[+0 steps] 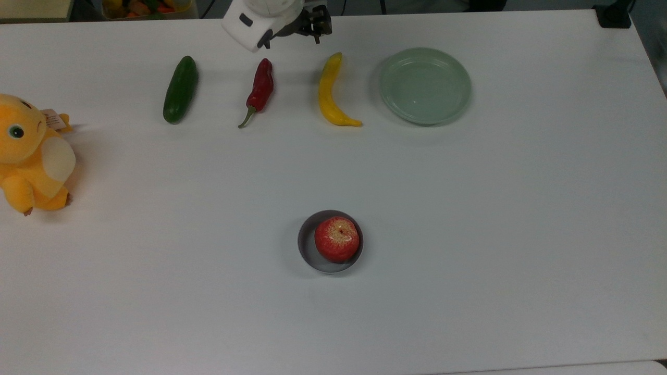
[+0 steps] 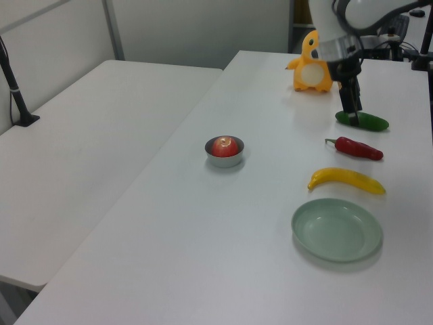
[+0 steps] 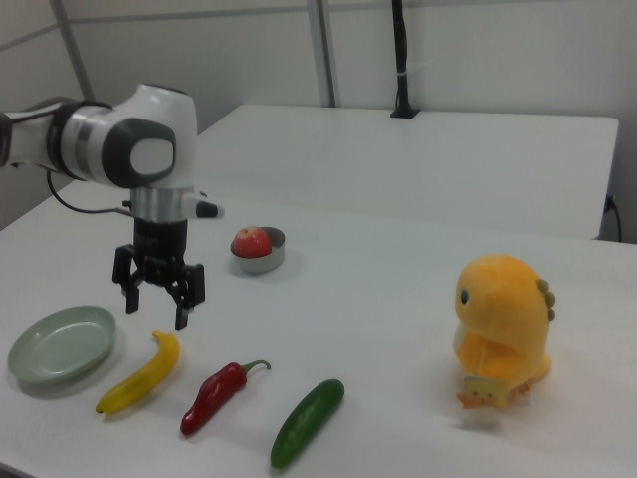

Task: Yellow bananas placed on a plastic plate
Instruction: 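Move the open gripper over the yellow banana and lower it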

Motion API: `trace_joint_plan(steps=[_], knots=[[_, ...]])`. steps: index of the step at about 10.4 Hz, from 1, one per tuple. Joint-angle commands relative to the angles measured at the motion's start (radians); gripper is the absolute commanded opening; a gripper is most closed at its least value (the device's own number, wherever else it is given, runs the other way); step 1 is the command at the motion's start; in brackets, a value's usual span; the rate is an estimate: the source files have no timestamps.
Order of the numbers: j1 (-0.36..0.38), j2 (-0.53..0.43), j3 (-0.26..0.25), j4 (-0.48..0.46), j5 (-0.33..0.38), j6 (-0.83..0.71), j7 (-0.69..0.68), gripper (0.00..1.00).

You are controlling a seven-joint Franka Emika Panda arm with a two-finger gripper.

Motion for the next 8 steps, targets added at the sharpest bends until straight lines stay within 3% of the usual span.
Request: trace_joint_plan(steps=[1, 8], knots=[[-0.021, 0.030, -0.011, -0.061, 0.010, 0.081, -0.006, 1.00], [0.007, 0.073, 0.002, -0.189, 0.047, 0.362, -0.006, 1.00]])
